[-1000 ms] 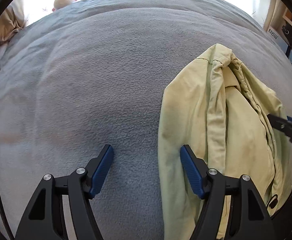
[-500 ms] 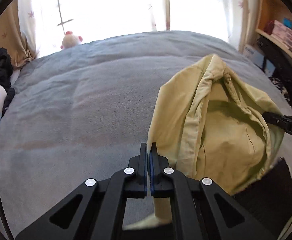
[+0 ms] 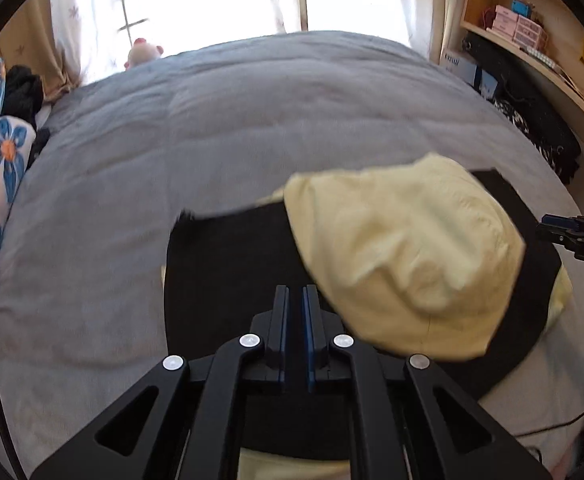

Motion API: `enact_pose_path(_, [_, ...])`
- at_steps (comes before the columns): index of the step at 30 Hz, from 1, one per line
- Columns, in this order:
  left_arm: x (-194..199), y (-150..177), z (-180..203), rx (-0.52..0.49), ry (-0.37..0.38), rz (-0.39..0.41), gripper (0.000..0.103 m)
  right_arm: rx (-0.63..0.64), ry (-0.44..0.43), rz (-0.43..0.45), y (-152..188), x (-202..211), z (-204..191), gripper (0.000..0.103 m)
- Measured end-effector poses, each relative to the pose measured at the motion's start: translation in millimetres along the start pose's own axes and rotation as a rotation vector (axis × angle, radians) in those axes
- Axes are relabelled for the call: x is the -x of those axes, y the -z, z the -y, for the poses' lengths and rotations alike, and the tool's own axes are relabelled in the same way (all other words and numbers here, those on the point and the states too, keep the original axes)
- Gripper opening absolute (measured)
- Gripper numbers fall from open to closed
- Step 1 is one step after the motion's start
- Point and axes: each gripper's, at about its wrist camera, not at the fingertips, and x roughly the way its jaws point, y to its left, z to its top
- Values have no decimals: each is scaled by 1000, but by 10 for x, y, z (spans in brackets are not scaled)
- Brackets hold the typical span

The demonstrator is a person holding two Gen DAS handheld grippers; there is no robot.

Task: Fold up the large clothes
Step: 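Grasp the yellow hood with the right tool and lay it onto the folded jacket, then grasp the hood with the left tool and flatten it on the bundle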

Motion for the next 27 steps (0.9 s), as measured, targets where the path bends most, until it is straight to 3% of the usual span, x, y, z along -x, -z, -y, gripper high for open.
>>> enact_pose_path(7, [596,332,87,3,20,-32,8,-6,-65,16,412,635,-188,48])
enact_pose_path(12, [1047,418,269,-31,34,-15,13,31,-117,63,505,1088,-419,48])
enact_pose_path(15, [1127,453,362,-29,67,-26,14,37,-143,58,553,1182,-550,48])
enact_pose_path(21, [768,528,611,34,180,-67,17,-27,-198,6,667,767,-637,48])
enact_pose_path(27, [-48,641,659,210,324,-139,17,-185,-286,-66,755,-2,-539,48])
